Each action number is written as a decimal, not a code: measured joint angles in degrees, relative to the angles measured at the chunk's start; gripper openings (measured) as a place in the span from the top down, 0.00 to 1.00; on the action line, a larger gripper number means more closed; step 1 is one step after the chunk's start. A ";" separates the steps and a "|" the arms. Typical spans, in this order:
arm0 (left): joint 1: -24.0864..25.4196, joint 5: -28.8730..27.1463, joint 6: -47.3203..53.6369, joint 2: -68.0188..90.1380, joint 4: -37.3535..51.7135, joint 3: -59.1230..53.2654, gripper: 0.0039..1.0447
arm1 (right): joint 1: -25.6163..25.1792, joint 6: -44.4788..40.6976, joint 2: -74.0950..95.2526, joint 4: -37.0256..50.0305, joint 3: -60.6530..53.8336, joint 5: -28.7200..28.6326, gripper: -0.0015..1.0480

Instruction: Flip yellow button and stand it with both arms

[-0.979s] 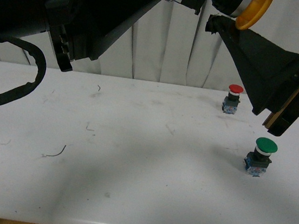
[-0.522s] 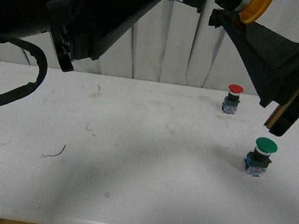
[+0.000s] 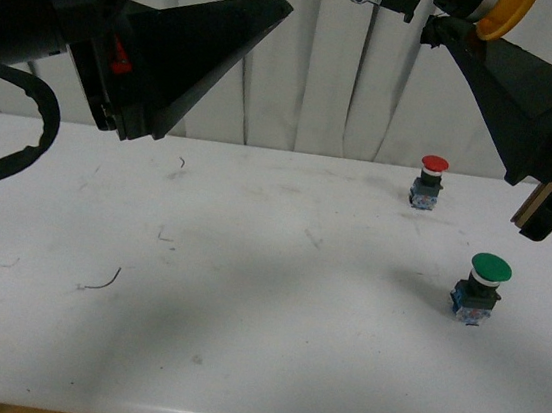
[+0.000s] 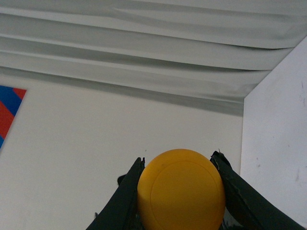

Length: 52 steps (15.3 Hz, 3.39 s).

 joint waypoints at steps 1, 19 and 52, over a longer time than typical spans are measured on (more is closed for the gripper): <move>0.74 0.15 -0.02 -1.40 -0.28 -0.48 0.06 | 0.07 0.00 0.00 0.02 0.02 -0.04 0.65; 21.35 -14.80 44.98 -75.45 -72.28 -16.37 0.25 | -0.63 -0.02 -0.02 -0.02 0.13 -0.44 0.65; 20.83 -30.08 60.65 -85.50 -71.49 -29.11 0.06 | -14.86 -79.62 -0.33 -22.95 10.23 30.05 0.65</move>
